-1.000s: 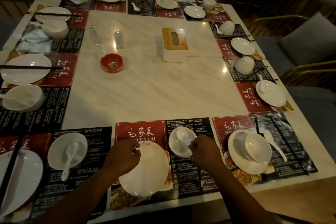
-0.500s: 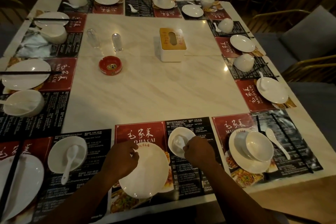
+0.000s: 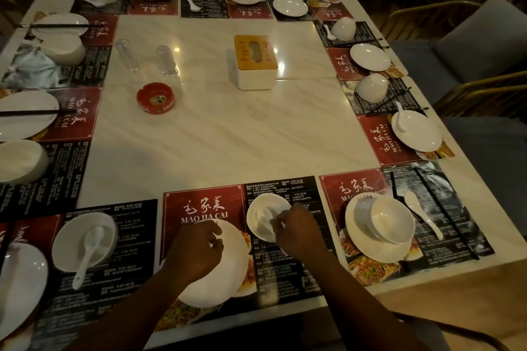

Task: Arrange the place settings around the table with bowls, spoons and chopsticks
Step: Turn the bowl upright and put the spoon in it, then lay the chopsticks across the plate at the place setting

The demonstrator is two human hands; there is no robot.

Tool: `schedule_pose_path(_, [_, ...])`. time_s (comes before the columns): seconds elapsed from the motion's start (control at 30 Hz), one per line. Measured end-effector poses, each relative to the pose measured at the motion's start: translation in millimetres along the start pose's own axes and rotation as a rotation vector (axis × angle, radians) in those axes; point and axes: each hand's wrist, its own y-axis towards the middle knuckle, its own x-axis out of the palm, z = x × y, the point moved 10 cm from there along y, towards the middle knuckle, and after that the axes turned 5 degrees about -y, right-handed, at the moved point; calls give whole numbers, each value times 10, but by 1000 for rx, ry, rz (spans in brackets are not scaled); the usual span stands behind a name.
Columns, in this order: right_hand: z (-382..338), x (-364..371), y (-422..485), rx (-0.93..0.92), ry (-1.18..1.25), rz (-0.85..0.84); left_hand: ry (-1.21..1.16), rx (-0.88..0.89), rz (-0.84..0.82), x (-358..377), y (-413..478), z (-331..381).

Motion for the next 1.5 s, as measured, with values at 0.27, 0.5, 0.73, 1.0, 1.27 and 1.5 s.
schedule_pose_path(0.27, [930,-171,-147,153,49,15,-21,-1,-275,904,-216,565])
schedule_pose_path(0.5, [1012,138,-228,-7,-48,-30,-171,-211,-211,1544,-272,688])
schedule_pose_path(0.73, [1301,174,-315,104,226,-38,-272,-320,11,1680,-349,773])
schedule_pose_path(1.0, [1508,233,-474,205,388,-70,-110,-311,-8,1696,-374,869])
schedule_pose_path(1.27, [1621,110,-524,328,538,-28,-244,-280,-163,1854,-528,754])
schedule_pose_path(1.5, [1586,-79,-735,428,650,77,-467,-245,-431,1909,-871,843])
